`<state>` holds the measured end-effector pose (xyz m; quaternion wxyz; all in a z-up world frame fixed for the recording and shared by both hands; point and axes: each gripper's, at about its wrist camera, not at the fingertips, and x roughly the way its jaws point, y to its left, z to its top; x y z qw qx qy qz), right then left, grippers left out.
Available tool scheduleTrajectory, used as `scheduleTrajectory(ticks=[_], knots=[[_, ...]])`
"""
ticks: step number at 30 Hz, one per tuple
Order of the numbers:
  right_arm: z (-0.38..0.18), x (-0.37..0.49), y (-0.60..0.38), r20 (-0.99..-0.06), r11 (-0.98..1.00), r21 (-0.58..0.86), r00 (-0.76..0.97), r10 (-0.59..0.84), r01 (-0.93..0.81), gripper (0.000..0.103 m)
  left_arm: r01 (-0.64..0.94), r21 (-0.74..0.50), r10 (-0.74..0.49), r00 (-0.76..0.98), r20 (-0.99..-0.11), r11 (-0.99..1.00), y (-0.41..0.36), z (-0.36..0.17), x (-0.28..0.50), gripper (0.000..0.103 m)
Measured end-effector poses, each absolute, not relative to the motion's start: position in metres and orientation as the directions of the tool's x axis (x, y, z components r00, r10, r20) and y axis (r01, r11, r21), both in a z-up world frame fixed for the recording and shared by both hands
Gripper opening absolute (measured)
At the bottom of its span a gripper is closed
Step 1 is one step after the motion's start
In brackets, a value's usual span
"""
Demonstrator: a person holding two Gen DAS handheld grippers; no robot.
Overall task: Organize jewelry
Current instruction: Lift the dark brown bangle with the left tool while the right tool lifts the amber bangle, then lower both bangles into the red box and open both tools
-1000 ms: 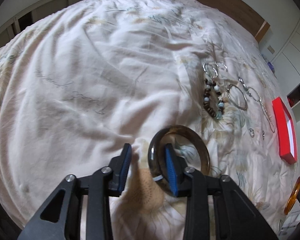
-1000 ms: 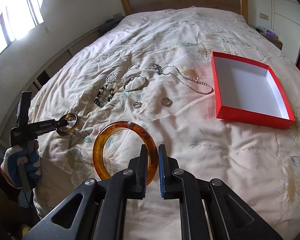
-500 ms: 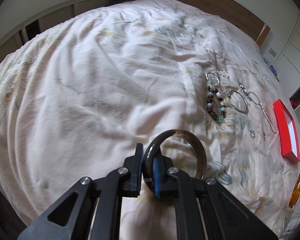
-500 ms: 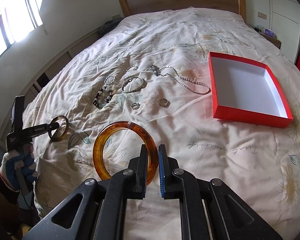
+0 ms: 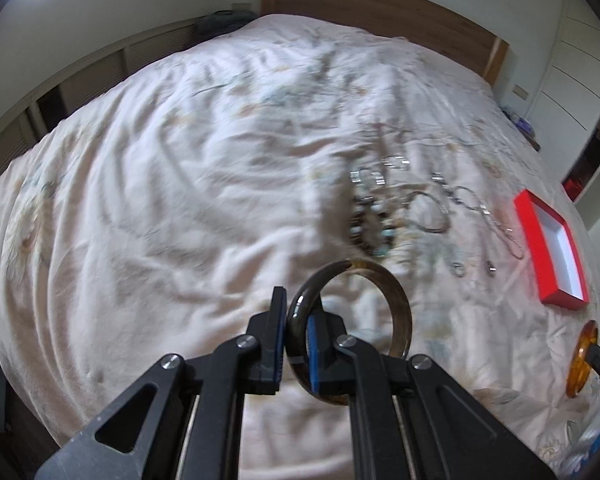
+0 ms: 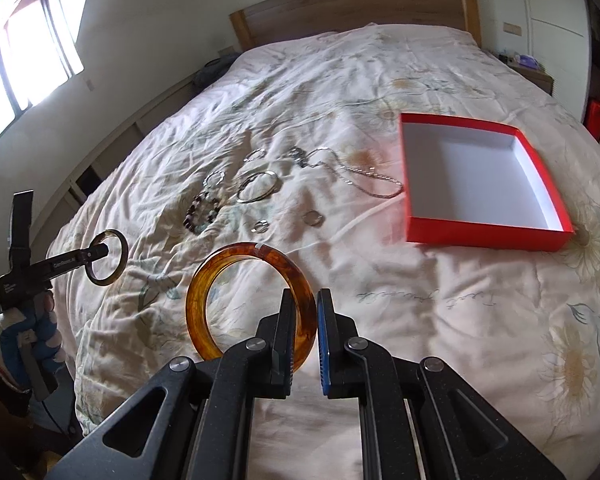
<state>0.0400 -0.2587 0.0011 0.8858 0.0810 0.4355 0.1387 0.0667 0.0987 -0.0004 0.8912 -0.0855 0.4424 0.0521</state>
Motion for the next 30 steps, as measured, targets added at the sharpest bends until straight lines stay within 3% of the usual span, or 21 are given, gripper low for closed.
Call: scheduleTrajectory(ticks=[18,30], knots=[[-0.003,0.127,-0.414,-0.753,0.970,0.236,0.642,0.147,0.054,0.010,0.259,-0.123,-0.249,0.541,-0.803,0.958,-0.162,0.021,0.178,0.009],[-0.049,0.192,-0.455,-0.818,0.990,0.122,0.572,0.057,0.076,0.010,0.402,-0.017,-0.218,0.461,-0.860,0.916,-0.301,-0.040,0.233,0.009]])
